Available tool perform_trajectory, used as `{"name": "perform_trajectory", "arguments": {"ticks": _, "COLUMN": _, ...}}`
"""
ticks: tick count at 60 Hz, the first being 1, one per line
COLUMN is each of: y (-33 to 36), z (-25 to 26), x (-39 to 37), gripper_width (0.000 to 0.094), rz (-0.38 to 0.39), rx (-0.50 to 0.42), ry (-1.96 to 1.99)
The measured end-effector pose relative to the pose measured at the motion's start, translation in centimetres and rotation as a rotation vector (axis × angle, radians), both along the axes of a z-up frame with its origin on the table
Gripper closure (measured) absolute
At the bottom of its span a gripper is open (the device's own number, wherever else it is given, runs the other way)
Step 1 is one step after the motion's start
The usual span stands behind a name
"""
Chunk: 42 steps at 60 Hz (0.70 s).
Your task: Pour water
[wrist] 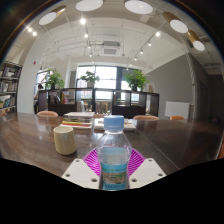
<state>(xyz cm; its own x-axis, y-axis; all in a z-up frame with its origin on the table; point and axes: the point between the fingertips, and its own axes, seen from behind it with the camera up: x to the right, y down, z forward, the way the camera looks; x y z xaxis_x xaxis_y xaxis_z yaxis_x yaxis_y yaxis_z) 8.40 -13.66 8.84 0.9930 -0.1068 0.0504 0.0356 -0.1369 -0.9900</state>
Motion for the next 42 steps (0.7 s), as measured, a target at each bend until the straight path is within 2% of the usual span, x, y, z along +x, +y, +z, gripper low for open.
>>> {"name": "perform_trajectory", "arguments": {"ticks": 8, "y": 1.5, "z": -0.1, "x": -0.4, "gripper_width": 0.0649, "rz": 0.023, "rx": -0.015, "ry": -0.026}}
{"name": "perform_trajectory", "arguments": {"ticks": 14, "y": 2.9, "z": 1.5, "x": 0.5, "gripper_width": 0.0648, "rz": 0.027, "rx": -0.041, "ry": -0.188}}
{"name": "perform_trajectory", "arguments": {"ticks": 28, "y": 9.4, "z": 8.1, "x": -1.4, "gripper_width": 0.0647, "rz": 0.043, "rx": -0.054, "ry": -0.801}}
{"name": "perform_trajectory", "arguments": {"ticks": 42, "y": 14.3, "z": 9.7, "x": -6.4, "gripper_width": 0.0648, "rz": 0.102, "rx": -0.047, "ry": -1.436}}
